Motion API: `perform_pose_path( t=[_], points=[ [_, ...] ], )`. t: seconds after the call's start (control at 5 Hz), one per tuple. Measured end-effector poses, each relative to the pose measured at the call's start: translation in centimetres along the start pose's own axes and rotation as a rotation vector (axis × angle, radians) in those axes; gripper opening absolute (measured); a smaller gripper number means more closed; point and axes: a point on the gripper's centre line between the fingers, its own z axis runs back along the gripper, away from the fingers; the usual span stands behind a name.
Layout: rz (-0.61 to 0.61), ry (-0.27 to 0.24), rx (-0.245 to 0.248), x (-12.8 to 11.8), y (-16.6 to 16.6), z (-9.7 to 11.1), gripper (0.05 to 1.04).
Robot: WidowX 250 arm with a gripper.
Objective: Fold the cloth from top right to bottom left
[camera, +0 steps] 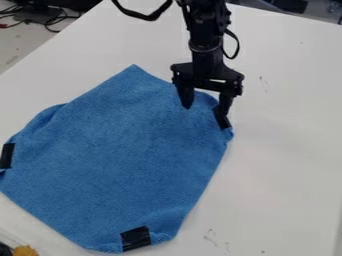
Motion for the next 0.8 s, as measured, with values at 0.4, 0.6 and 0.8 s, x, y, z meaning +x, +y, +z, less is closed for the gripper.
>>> perform_pose_path(
  t=[0.4, 0.6, 0.8],
  points=[
    [-0.048, 0.023, -0.028, 0.9, -2.5, -1.0, 1.0],
    [-0.053, 0.033, -0.03, 1.3, -3.2, -1.7, 0.999],
    [-0.061, 0.045, -0.029, 1.7, -3.3, -2.3, 0.954]
  ],
)
